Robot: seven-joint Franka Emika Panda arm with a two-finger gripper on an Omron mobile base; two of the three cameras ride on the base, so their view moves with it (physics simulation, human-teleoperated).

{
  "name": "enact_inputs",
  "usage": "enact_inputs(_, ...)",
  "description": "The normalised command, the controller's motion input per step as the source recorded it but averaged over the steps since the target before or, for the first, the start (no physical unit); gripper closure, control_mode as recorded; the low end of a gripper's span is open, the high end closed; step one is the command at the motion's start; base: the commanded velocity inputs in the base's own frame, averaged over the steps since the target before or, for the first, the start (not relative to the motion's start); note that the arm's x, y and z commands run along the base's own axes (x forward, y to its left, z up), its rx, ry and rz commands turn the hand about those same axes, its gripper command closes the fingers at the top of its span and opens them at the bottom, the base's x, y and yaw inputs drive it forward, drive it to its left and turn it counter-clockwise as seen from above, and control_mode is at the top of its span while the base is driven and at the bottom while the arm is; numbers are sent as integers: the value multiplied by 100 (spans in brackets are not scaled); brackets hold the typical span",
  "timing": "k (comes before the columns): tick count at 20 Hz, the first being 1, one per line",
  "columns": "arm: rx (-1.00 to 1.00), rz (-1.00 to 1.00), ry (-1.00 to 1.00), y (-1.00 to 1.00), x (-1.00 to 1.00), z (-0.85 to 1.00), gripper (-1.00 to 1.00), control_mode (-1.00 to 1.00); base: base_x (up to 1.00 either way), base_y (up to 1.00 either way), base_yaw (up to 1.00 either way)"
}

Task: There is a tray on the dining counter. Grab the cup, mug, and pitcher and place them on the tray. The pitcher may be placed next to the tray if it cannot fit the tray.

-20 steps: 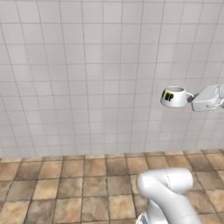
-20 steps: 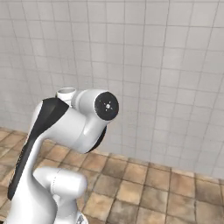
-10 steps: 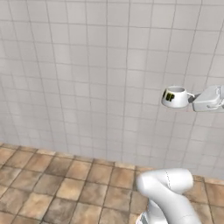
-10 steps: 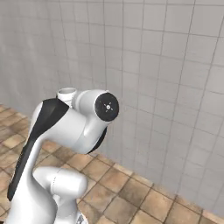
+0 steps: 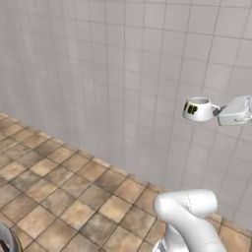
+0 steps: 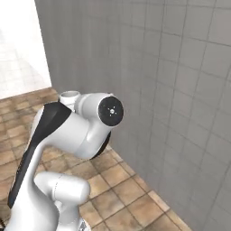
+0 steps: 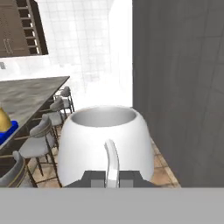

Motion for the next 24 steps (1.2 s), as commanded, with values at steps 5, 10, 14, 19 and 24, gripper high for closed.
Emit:
enact_inputs(5,0,0,0,0,0,0,100,100,59,1,62)
enact_inputs(10,0,0,0,0,0,0,100,100,59,1,62)
enact_inputs(14,0,0,0,0,0,0,100,100,61,2,60)
enact_inputs(19,0,0,0,0,0,0,100,100,67,1,54)
enact_inputs(24,0,0,0,0,0,0,100,100,69,-8,47)
